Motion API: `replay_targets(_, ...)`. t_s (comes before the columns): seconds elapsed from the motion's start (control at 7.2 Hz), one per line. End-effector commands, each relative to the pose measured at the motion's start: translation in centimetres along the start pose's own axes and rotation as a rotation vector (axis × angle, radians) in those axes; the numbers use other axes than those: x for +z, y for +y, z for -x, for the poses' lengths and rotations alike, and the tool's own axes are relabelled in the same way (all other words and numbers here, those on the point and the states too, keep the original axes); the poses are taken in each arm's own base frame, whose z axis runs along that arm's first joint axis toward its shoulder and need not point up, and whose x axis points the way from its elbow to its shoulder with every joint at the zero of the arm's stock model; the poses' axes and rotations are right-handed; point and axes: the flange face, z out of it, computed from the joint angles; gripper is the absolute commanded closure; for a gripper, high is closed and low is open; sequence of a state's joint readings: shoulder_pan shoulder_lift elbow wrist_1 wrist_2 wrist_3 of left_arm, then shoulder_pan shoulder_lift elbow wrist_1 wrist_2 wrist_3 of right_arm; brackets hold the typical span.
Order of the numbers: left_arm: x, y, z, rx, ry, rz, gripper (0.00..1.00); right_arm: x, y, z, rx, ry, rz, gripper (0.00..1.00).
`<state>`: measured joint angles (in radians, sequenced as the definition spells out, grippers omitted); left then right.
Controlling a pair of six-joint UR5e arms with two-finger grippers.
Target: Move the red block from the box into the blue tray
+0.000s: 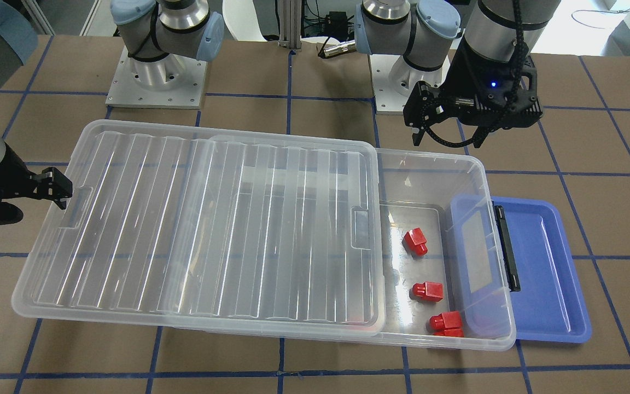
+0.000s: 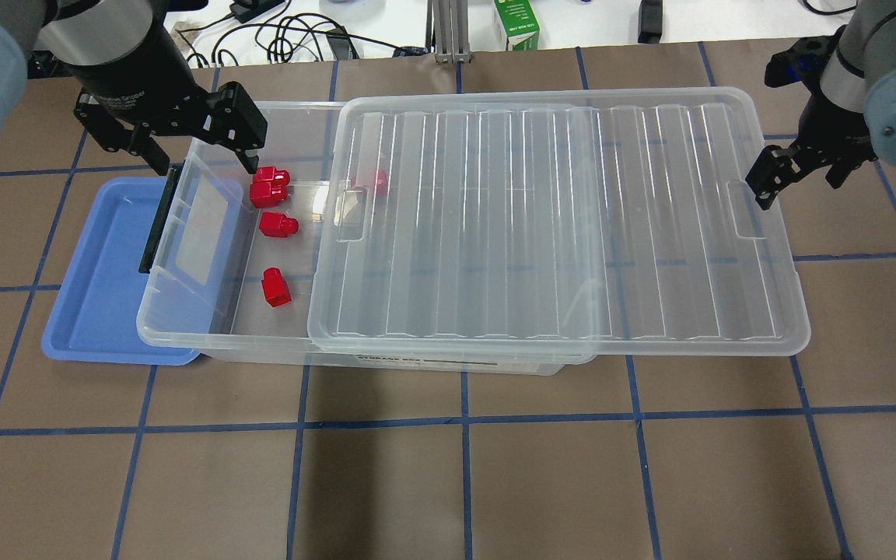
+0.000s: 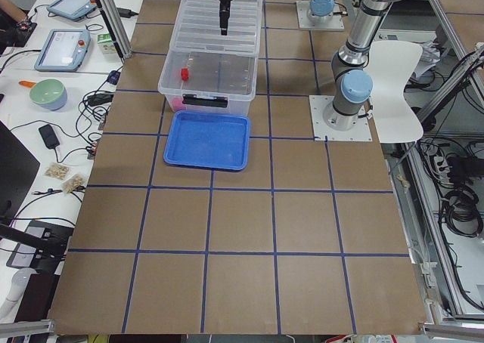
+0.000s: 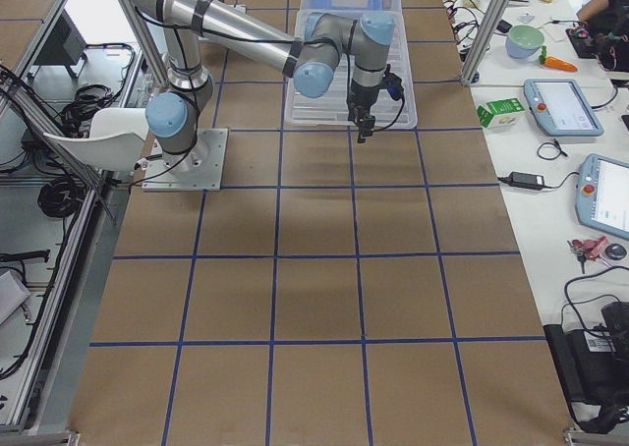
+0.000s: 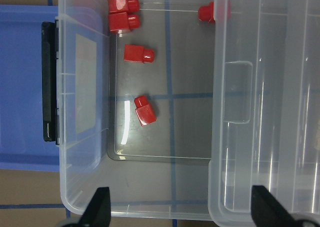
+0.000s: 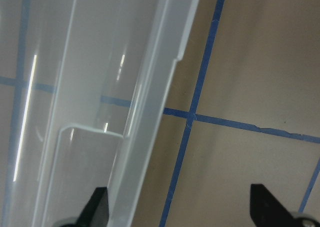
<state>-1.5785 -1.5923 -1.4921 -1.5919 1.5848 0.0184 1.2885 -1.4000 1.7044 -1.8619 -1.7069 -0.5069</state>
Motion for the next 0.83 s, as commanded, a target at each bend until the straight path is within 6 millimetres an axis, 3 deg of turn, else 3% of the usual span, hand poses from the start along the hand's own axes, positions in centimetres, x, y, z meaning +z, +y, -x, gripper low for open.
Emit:
replay_targets(0.0, 0.1, -0.1, 0.0, 0.0, 0.0, 0.001, 0.0, -0.9, 0.2, 0.1, 0.006, -0.002, -0.018, 0.0)
replay_targets(0.14, 0.0, 0.0, 0.0, 0.0, 0.0, -0.001, 0.0, -2.7, 0.2, -0.1, 0.014, 0.008, -0.043, 0.0)
replay_targets(0.42, 0.5, -0.1, 0.1, -0.001, -0.001, 0.01, 0.0, -8.0, 1.4, 0.7, 0.082, -0.025, -0.048, 0.0)
replay_targets(0.56, 1.6, -1.0, 0.3, 0.008, -0.002, 0.021, 0.0, -10.7, 2.1, 1.2, 0.149, -0.064, -0.053, 0.0)
replay_targets(0.69, 2.5, -1.9, 0.7, 0.003, 0.002, 0.022, 0.0, -11.9, 2.3, 1.1, 0.157, -0.064, -0.07, 0.0)
